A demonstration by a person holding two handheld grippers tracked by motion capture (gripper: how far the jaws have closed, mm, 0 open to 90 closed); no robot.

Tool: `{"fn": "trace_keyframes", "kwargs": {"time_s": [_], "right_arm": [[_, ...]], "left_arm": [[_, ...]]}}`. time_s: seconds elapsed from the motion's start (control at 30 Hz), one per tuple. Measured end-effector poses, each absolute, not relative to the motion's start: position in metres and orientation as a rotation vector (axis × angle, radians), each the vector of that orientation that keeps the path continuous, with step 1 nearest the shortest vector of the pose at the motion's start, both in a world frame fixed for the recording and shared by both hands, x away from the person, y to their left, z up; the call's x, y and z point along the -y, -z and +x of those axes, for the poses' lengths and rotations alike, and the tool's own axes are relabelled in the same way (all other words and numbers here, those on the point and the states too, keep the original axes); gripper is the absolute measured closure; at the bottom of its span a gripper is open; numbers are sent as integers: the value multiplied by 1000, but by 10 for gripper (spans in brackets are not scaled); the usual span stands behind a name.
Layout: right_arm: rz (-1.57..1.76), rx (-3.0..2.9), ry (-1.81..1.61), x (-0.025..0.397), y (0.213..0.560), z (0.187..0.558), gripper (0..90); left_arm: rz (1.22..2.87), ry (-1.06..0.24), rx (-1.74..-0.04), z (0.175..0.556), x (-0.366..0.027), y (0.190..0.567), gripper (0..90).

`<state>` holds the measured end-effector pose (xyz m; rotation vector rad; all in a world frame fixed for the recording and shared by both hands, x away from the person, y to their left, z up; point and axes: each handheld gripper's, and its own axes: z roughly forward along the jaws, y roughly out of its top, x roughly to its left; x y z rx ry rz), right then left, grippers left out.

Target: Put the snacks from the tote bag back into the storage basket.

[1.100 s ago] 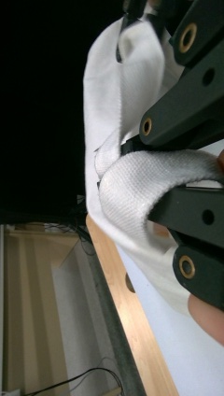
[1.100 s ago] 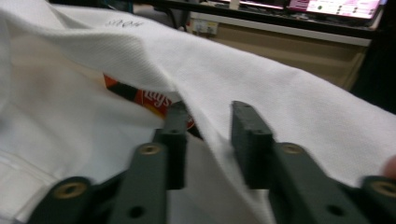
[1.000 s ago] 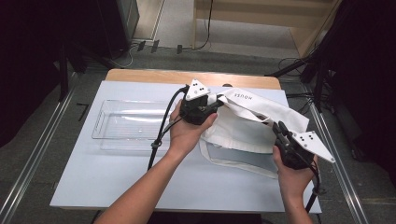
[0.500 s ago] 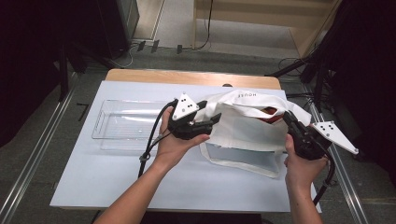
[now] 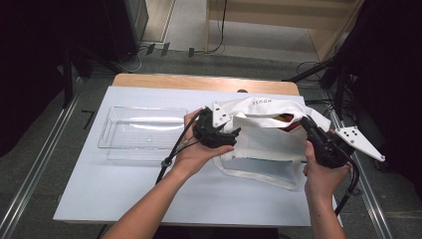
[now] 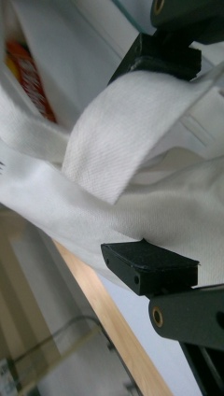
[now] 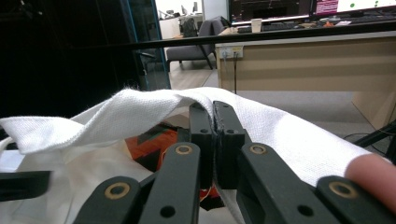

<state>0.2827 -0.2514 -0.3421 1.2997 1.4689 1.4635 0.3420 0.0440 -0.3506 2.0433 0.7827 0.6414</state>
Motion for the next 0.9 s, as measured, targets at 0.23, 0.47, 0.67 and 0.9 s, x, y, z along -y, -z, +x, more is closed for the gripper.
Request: {"fn": "trace_keyframes", "kwargs": {"time_s": [0.23,0.47,0.67,0.9], "right_arm": [[1283,-1497,-1463,256,344,282,894],[1233,-1562,-1493,256,348,277,594],[1200,-1506,-1473,247,359,245,289],[1103,-1489,-1469,223,385,207,286]], "left_arm": [[2105,-594,-723,353,-38,345,820],[1962,-324,-843,366,-53,331,837],[1919,-294,-907,367,-52,325,840],[1892,-299,-930,369,-50,324,839]]}}
